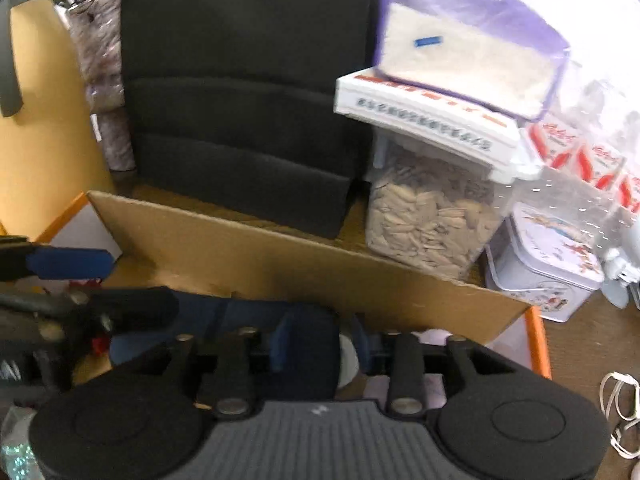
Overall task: Organize objects
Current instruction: 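Lift the navy case into the box and open both tools, then grasp the yellow-white plush hamster with the left tool while the right tool grasps the black cable, then drop the plush hamster and black cable into the box, open both tools, then grasp the small yellow sponge with the left tool while the right tool grasps a white round charger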
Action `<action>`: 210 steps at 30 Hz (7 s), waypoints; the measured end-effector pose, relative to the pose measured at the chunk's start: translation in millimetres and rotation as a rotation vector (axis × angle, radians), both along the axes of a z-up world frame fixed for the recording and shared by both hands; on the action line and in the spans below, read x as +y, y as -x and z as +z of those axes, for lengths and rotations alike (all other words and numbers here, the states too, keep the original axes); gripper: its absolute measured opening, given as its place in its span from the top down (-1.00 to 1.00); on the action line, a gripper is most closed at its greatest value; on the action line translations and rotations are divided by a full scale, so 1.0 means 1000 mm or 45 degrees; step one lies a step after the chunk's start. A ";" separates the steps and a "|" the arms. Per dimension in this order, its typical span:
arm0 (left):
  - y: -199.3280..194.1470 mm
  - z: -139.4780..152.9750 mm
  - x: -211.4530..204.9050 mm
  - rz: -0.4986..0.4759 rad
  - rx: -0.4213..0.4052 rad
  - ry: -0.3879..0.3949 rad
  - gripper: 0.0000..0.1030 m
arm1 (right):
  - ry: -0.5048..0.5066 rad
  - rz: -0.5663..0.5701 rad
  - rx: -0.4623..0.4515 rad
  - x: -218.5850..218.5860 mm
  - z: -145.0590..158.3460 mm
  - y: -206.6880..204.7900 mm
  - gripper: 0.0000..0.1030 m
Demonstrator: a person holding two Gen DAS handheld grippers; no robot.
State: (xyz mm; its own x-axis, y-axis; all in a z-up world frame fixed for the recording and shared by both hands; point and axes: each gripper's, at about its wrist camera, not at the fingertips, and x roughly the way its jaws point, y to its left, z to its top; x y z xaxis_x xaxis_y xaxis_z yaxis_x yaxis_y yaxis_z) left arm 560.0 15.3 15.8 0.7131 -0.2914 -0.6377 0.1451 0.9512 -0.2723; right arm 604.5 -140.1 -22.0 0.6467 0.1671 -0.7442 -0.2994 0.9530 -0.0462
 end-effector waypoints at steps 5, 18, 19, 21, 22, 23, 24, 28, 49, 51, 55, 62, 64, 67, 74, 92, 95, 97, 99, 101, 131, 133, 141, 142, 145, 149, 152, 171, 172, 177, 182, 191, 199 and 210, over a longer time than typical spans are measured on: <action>0.063 0.069 0.016 0.014 -0.200 -0.023 -0.63 | -0.014 -0.021 -0.112 -0.019 0.046 0.048 0.19; 0.342 0.096 0.018 -0.131 -0.345 0.011 -1.00 | -0.263 0.147 -0.331 -0.092 0.105 0.329 -0.44; 0.359 0.085 0.013 -0.148 -0.293 0.009 -1.00 | -0.296 0.153 -0.326 -0.095 0.099 0.353 -0.43; 0.385 0.070 0.007 -0.137 -0.227 0.009 -1.00 | -0.322 0.155 -0.317 -0.099 0.090 0.390 -0.43; 0.400 0.063 0.005 -0.139 -0.216 0.020 -1.00 | -0.331 0.140 -0.320 -0.100 0.085 0.411 -0.43; 0.416 0.056 0.006 -0.138 -0.217 0.043 -1.00 | -0.332 0.127 -0.323 -0.099 0.082 0.428 -0.44; 0.432 0.052 0.006 -0.128 -0.214 0.066 -1.00 | -0.334 0.105 -0.326 -0.100 0.078 0.445 -0.44; 0.475 0.042 0.017 -0.080 -0.214 0.129 -1.00 | -0.367 0.052 -0.320 -0.108 0.054 0.499 -0.45; 0.361 -0.012 -0.015 0.044 -0.219 -0.197 -1.00 | -0.285 -0.135 -0.279 -0.128 0.015 0.449 -0.40; 0.338 -0.016 -0.018 0.060 -0.219 -0.215 -1.00 | -0.267 -0.143 -0.284 -0.125 0.012 0.422 -0.21; 0.297 -0.019 -0.005 0.194 -0.208 -0.198 -1.00 | -0.295 -0.121 -0.264 -0.119 0.008 0.361 0.00; 0.266 -0.041 0.021 0.229 -0.027 -0.114 -0.06 | -0.165 -0.059 -0.236 -0.089 -0.012 0.266 0.22; 0.271 -0.043 0.020 0.191 -0.075 -0.135 0.02 | -0.160 -0.066 -0.189 -0.082 -0.023 0.247 0.41; 0.287 -0.034 0.018 0.176 -0.129 -0.151 0.07 | -0.247 -0.110 -0.187 -0.085 -0.025 0.243 0.53; 0.346 0.002 0.020 0.178 -0.228 -0.053 0.07 | -0.397 -0.138 -0.319 -0.105 0.014 0.307 0.63; 0.465 0.039 0.000 0.109 -0.294 0.017 0.07 | -0.534 -0.149 -0.424 -0.135 0.053 0.507 0.63; 0.464 0.038 -0.005 0.094 -0.291 0.007 0.06 | -0.544 -0.149 -0.418 -0.138 0.051 0.514 0.63; 0.459 0.034 -0.009 0.082 -0.273 0.003 0.06 | -0.549 -0.158 -0.395 -0.140 0.045 0.513 0.63; 0.453 0.031 -0.011 0.079 -0.265 0.005 0.06 | -0.545 -0.175 -0.376 -0.141 0.040 0.506 0.63; 0.443 0.030 -0.013 0.069 -0.258 0.011 0.06 | -0.549 -0.181 -0.364 -0.142 0.037 0.500 0.63; 0.129 0.032 -0.049 -0.084 -0.109 -0.049 -0.67 | -0.347 -0.078 -0.126 -0.071 0.025 0.092 0.03; 0.140 0.037 -0.059 -0.191 -0.167 -0.131 -0.58 | -0.398 -0.105 -0.180 -0.082 0.041 0.105 -0.03; 0.135 0.007 -0.100 -0.180 0.020 -0.244 -0.11 | -0.454 -0.162 -0.338 -0.111 0.077 0.192 -0.20; 0.147 0.014 -0.093 -0.205 -0.008 -0.182 -0.14 | -0.455 -0.162 -0.345 -0.113 0.075 0.208 -0.20; 0.200 0.035 -0.075 -0.280 -0.107 -0.088 -0.45 | -0.451 -0.141 -0.359 -0.117 0.076 0.258 -0.22; 0.300 0.046 -0.043 -0.205 -0.325 -0.109 -1.00 | -0.489 -0.171 -0.432 -0.130 0.074 0.345 -0.79; 0.374 0.031 -0.019 -0.139 -0.393 -0.081 -1.00 | -0.590 -0.222 -0.413 -0.137 0.053 0.400 -0.78; 0.489 0.026 -0.001 0.106 -0.402 -0.202 -1.00 | -0.314 -0.156 -0.360 -0.125 0.031 0.541 -0.86; 0.483 0.020 -0.001 0.115 -0.363 -0.198 -1.00 | -0.309 -0.158 -0.341 -0.125 0.028 0.537 -0.86; 0.442 -0.013 -0.005 0.108 -0.219 -0.204 -1.00 | -0.327 -0.169 -0.328 -0.131 0.015 0.519 -0.81; 0.399 -0.011 -0.017 0.006 -0.285 -0.192 -1.00 | -0.325 -0.182 -0.328 -0.137 0.004 0.482 -0.74; 0.301 -0.018 -0.043 -0.149 -0.184 -0.217 -0.34 | -0.261 -0.070 -0.323 -0.120 0.005 0.389 -0.62; 0.262 -0.047 -0.039 -0.114 -0.050 -0.156 0.21 | -0.319 0.030 -0.208 -0.089 0.005 0.283 0.19; 0.263 -0.053 -0.035 -0.132 -0.050 -0.116 0.17 | -0.122 0.096 -0.119 -0.040 -0.029 0.239 0.93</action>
